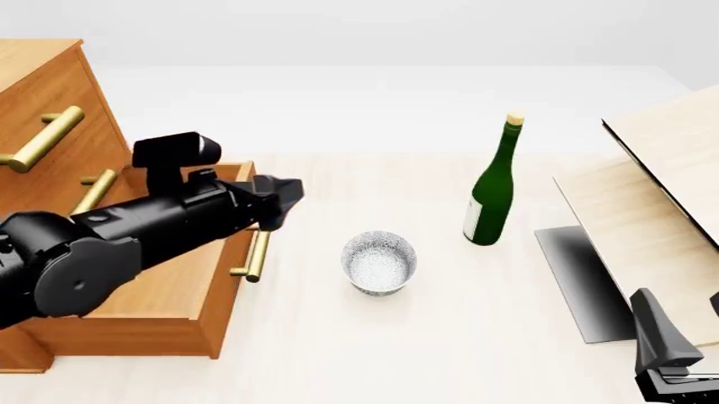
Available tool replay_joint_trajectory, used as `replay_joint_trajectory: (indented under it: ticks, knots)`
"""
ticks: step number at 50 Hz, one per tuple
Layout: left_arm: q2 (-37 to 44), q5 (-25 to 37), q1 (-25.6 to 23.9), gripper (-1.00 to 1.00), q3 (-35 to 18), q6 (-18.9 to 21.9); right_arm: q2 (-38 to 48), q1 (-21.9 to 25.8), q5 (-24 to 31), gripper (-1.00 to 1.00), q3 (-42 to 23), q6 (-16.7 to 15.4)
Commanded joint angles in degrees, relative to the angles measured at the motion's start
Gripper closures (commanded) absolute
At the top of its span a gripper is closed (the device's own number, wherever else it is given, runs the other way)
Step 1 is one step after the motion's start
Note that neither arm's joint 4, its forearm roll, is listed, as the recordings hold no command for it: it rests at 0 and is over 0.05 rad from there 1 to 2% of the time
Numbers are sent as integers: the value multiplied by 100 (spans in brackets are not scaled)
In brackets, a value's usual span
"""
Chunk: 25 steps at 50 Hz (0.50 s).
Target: Put the bowl in the bottom drawer of the cabinet and close it.
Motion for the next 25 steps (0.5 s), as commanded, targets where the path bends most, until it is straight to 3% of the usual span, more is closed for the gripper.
replay_joint_trajectory:
  ticks: [1, 25]
  knots:
    - [310, -76, -9, -100, -183, -106, 1, 0, 0, -100, 0, 0]
    - [1138, -234, 22, -100, -646, -312, 0, 0, 0, -100, 0, -1]
